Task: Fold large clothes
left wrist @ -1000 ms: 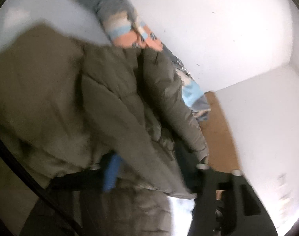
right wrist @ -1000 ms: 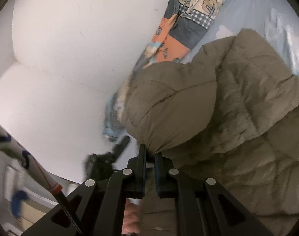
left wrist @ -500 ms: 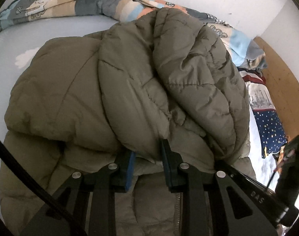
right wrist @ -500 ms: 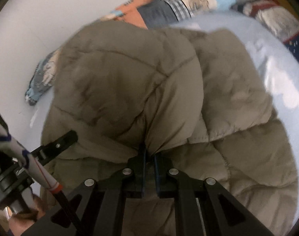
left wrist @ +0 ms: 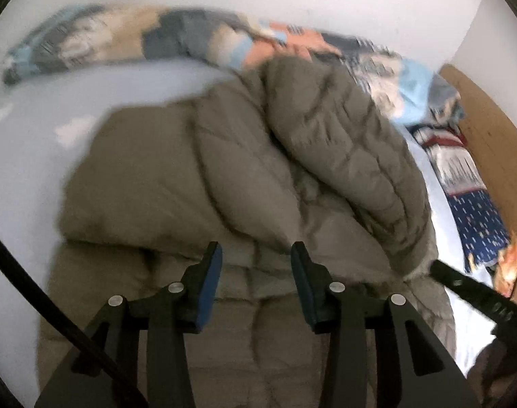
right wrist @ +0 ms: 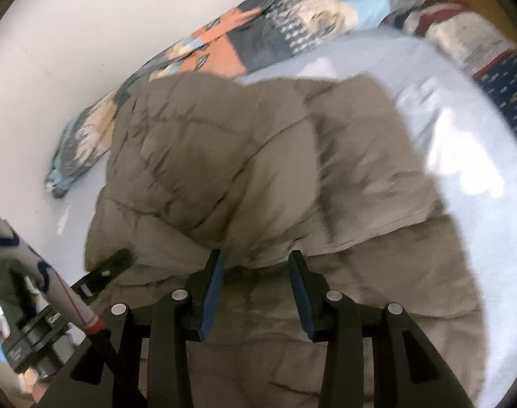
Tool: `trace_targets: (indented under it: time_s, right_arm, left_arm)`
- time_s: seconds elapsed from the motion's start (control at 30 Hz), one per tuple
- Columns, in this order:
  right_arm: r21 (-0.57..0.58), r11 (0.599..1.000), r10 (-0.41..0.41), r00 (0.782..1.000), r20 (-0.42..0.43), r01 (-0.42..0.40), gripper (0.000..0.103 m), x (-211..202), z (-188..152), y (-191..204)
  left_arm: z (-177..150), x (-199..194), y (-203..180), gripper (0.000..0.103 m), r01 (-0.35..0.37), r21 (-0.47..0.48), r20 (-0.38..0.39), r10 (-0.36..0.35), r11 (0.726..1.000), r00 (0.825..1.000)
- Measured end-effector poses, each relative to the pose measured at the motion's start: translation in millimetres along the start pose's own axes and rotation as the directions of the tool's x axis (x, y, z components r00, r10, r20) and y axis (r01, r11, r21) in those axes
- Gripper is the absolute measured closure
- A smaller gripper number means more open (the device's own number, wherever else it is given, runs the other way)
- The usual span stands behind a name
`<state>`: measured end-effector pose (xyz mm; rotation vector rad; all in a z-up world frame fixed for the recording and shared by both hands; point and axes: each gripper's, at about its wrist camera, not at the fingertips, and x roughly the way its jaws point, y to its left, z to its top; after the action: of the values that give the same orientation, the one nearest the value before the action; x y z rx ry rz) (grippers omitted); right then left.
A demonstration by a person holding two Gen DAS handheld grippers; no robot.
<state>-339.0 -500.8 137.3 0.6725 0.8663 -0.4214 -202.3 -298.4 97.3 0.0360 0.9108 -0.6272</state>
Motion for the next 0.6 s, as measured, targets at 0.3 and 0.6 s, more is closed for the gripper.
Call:
trace_targets:
  time_s: [0.3,0.6]
  right_arm:
    - [-0.079,0.994,-0.048,0.964,0.262,0.071,0.06,-21,16,15]
    - [-0.194,0.979,-0.044,0.991,0.128,0.069,0.06,58,22,24]
  left_arm:
    - [9,-3,-33,0.048,-0.144,0.183,0.239,0.098,0.972,0.966]
    - [10,56,-18,0.042,-0.178,0.234,0.062,0.168,0.956,0.984]
